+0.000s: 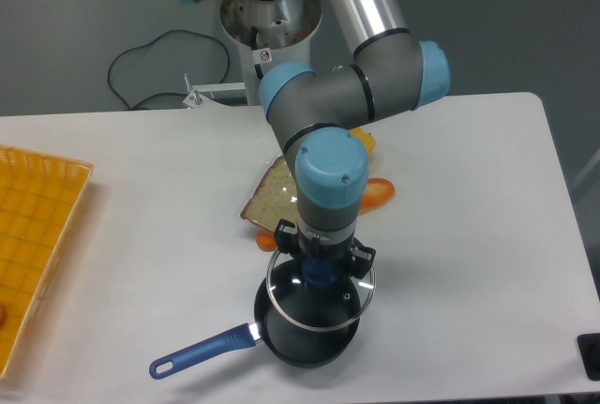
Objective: Open the lid
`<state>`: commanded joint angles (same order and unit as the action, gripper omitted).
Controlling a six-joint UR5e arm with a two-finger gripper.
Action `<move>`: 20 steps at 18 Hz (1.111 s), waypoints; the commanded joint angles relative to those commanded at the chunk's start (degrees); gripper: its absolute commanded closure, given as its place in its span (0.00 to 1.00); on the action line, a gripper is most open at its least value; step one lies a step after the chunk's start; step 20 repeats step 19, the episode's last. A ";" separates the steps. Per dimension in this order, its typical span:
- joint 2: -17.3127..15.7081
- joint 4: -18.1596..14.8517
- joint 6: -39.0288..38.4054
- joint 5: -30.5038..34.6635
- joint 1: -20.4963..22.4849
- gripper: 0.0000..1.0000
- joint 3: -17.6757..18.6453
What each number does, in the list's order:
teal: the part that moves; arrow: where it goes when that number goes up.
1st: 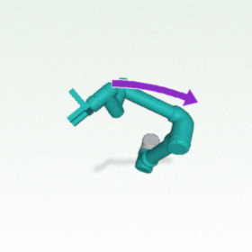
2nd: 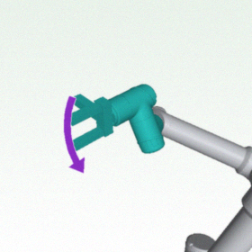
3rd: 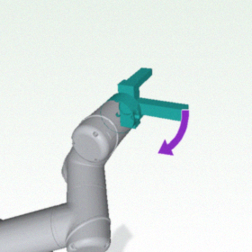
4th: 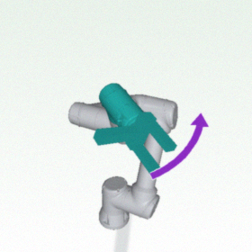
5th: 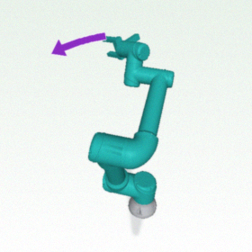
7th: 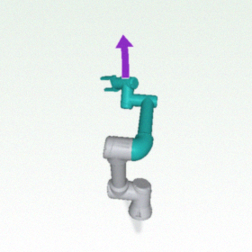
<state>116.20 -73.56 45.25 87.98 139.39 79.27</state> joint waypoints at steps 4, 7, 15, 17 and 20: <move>-1.84 -1.67 4.92 0.00 1.49 0.40 1.23; -2.64 -3.86 8.79 0.26 2.55 0.40 1.41; -4.22 -5.46 16.09 0.35 4.84 0.40 1.94; -4.22 -5.46 17.06 0.27 4.93 0.40 1.94; -4.22 -5.46 17.68 0.26 5.01 0.40 2.03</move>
